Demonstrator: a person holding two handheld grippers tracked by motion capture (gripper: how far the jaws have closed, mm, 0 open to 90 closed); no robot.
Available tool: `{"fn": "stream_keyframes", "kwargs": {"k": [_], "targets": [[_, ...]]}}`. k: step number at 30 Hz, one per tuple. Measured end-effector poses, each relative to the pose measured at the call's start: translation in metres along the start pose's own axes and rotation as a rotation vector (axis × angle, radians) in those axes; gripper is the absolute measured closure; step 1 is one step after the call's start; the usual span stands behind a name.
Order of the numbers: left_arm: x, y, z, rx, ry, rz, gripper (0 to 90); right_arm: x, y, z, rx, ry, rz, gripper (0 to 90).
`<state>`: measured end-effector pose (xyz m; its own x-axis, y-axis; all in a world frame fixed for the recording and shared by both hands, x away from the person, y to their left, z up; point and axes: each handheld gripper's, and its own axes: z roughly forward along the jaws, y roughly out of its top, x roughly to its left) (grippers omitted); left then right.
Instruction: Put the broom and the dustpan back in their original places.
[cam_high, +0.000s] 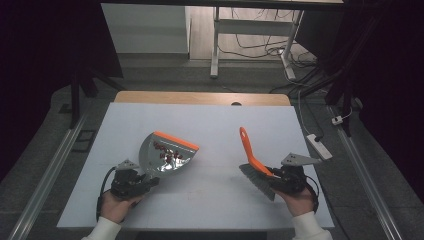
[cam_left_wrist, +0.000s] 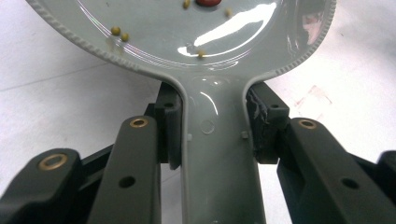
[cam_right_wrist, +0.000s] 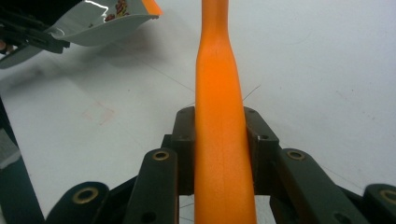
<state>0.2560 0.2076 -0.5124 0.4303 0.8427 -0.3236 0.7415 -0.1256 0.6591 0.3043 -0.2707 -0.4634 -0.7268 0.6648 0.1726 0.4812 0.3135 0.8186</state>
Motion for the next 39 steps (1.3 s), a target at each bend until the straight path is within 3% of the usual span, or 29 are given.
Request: {"fn": "stream_keyframes", "kwargs": {"k": [7, 17, 29, 39], "targets": [[0.005, -0.005, 0.0, 0.004, 0.04, -0.047, 61.8, -0.001, -0.003, 0.004, 0.027, 0.006, 0.008, 69.9], [0.01, -0.008, 0.002, 0.006, 0.069, -0.082, 61.8, 0.0, -0.003, 0.012, 0.056, 0.009, 0.042, 69.9], [0.012, -0.012, 0.003, 0.007, 0.129, -0.139, 61.8, -0.01, -0.008, 0.014, 0.091, -0.003, 0.125, 69.9], [0.015, -0.014, 0.004, 0.008, 0.185, -0.186, 61.8, -0.016, -0.011, 0.023, 0.141, -0.001, 0.161, 69.9]]}}
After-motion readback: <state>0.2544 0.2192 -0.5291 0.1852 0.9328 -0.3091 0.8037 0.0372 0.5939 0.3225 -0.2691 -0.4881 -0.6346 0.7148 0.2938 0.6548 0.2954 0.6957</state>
